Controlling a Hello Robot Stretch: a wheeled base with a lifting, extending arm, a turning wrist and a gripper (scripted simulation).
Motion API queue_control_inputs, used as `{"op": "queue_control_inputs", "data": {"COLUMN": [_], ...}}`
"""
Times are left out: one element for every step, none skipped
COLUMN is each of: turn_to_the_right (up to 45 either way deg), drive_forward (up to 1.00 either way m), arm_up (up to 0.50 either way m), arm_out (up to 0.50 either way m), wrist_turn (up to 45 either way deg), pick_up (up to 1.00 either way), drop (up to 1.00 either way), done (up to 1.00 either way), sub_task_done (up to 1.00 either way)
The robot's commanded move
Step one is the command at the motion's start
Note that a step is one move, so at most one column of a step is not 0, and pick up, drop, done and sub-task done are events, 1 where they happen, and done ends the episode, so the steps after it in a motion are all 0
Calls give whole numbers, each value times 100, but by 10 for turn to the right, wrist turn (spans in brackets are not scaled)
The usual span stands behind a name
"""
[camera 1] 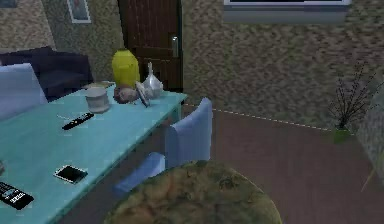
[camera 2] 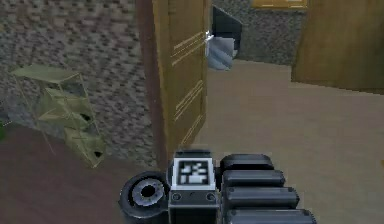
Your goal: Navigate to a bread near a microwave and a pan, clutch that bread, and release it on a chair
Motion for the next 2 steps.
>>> {"op": "queue_control_inputs", "data": {"turn_to_the_right": [450,120], "drive_forward": [0,0], "arm_up": [0,0], "arm_out": [0,0], "wrist_turn": [0,0], "pick_up": [0,0], "drop": [0,0], "done": [0,0], "sub_task_done": [0,0]}}
